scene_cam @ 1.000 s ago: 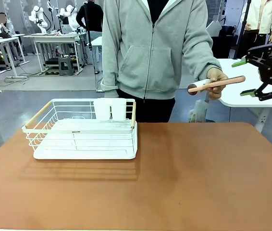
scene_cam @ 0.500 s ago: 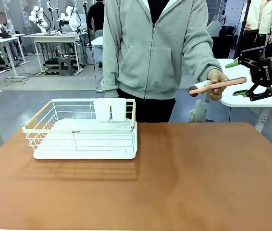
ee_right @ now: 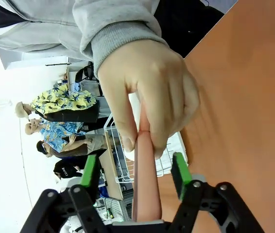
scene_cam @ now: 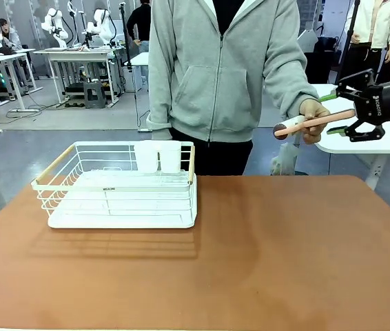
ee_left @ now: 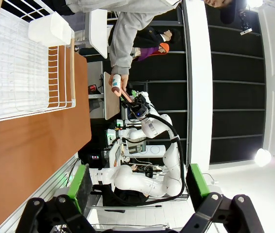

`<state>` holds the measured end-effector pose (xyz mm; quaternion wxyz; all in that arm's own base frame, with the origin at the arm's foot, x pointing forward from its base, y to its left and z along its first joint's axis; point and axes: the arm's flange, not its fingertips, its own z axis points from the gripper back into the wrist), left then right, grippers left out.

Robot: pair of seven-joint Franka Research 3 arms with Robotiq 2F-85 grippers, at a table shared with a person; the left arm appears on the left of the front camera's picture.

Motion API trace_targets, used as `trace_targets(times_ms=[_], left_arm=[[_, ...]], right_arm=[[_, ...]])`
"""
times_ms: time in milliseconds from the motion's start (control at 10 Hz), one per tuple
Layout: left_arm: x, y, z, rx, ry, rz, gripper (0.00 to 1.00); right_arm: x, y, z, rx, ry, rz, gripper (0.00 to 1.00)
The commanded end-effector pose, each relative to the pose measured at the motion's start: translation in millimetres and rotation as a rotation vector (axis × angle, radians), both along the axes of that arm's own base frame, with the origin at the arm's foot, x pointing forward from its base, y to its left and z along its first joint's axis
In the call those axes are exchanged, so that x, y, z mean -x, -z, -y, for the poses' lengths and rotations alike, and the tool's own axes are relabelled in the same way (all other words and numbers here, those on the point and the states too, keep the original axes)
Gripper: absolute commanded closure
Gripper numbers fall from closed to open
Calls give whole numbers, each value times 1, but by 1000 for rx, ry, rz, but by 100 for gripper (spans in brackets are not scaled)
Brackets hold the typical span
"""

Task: Clean the table.
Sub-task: Pick up the Lint Roller when the human hands it over.

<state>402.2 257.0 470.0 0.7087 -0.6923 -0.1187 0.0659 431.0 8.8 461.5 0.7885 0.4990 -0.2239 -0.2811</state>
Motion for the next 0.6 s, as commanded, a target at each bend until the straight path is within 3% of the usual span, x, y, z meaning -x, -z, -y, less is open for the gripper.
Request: trace_targets(times_ms=[0, 100, 400, 500], left_arm=[[4, -1, -1, 3, 7, -1, 0], [4, -1, -1, 3, 7, -1, 0], [4, -1, -1, 3, 7, -1, 0], [4, -1, -1, 3, 7, -1, 0]], right_arm=[[-6, 4, -7, 16, 21, 28, 45], [-6, 4, -6, 12, 25, 28, 59], [-7, 5, -5, 9, 26, 28, 85], [-7, 5, -4, 7, 26, 28, 98]])
